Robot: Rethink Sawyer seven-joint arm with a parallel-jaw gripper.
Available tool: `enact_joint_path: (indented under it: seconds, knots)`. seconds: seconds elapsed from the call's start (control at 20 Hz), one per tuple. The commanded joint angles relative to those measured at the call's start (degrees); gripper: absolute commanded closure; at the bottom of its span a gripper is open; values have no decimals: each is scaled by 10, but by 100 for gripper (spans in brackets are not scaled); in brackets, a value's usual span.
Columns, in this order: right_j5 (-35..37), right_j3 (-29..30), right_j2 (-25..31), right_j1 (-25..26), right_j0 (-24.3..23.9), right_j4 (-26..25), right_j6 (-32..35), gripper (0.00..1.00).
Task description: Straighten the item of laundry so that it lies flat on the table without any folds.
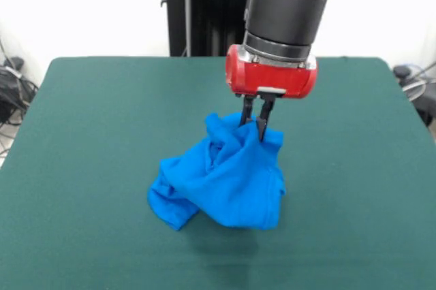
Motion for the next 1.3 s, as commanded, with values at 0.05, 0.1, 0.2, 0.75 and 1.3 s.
enact_joint_path:
  seconds: [0.05, 0.1, 0.2, 0.75, 1.3]
  knots:
    - [69, 32, 72, -15, -62, 18, 16, 100]
    - [60, 29, 71, -7, -66, 12, 14, 100]
    - [46, 28, 68, 4, -74, 2, 16, 100]
    - [1, 91, 62, -8, -98, -37, 24, 100]
    - [90, 66, 69, -66, -99, 4, 23, 100]
